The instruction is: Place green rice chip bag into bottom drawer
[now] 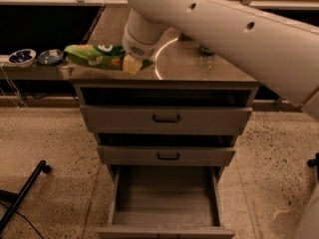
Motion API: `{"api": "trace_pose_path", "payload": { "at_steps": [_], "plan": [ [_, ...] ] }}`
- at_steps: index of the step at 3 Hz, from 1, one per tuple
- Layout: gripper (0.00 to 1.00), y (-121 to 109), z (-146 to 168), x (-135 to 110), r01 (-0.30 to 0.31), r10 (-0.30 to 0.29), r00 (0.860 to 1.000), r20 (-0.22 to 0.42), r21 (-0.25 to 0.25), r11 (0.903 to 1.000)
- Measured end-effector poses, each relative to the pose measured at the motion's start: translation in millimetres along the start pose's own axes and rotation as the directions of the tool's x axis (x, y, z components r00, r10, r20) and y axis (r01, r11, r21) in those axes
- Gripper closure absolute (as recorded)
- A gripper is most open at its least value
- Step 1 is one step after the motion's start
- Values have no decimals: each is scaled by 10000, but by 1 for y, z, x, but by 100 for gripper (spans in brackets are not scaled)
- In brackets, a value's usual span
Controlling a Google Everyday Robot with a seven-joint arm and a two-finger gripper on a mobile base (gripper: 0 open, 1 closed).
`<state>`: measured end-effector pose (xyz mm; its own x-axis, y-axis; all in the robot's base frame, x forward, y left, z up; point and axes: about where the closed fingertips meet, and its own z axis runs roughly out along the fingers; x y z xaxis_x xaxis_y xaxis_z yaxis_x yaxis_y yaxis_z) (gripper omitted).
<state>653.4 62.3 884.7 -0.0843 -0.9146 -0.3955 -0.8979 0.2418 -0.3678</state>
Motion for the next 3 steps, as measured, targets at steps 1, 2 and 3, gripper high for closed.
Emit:
{"api": "trace_pose_path", "payload": {
  "at_steps": [1,2,3],
  "plan": [
    [100,23,40,56,674,-799,9897,-1191,-1050,9922],
    [100,56,36,126,1136,-1383,9824,-1254,-1864,9759],
    [100,56,36,126,1136,-1382,9824,-1253,-1863,9759]
  ]
}}
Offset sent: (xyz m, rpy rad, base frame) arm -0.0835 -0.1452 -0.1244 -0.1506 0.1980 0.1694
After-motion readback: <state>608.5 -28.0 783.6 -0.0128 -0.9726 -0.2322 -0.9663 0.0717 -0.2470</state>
